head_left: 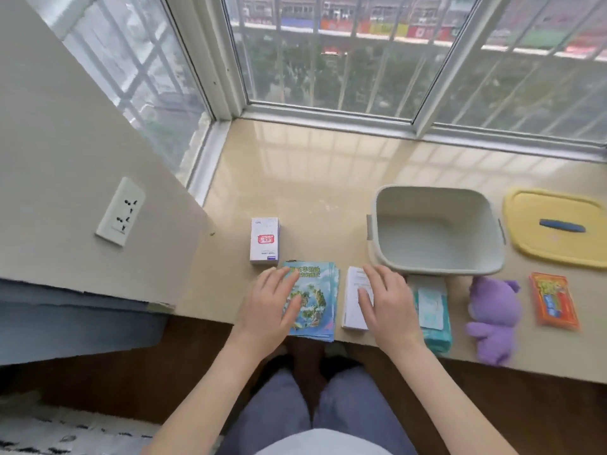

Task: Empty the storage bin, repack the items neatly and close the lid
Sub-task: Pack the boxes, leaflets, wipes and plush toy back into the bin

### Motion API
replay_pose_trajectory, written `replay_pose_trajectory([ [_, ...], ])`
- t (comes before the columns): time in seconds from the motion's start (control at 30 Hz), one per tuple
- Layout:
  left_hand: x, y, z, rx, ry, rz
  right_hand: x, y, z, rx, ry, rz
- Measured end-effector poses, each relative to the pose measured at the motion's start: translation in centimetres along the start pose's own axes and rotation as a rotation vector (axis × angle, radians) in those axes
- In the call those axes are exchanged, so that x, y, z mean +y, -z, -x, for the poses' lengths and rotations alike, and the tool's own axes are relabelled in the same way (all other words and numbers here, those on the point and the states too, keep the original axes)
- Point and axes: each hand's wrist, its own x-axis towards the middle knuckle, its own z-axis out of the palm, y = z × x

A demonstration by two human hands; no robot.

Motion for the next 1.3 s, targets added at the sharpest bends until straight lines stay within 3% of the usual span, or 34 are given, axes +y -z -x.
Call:
replay_pose_trajectory([
  [0.27,-6.2,-0.4,-0.3,-0.033,-0.091,0.051,-4.5,-5.2,3.4,-0.003,-0.221,-0.076],
  [0.57,-11.9,-13.3,-3.2,-0.228,0.229,0.191,-1.3,-20.4,1.6,-0.223,-0.349,-0.162],
  [0.73,-13.3,-19.3,-6.9,-0.203,0.362,0.191,1.3,-26.2,0.9,-0.253,-0.431,0.034],
  [0.9,-14.1,-23.1,-8.8,-0.118,0.432,0.208,1.8,-28.5,-0.2,-0.185,-0.518,0.186],
  [1.03,-13.3,-24.1,-8.8,-0.121,0.335,0.256,2.1,-28.9,-0.1,-0.155,-0.435,0.099],
  [1.3,-12.8,-23.6,-7.1,-0.060,0.455,0.315,2.0,-28.3,0.5,-0.106,-0.448,0.006],
])
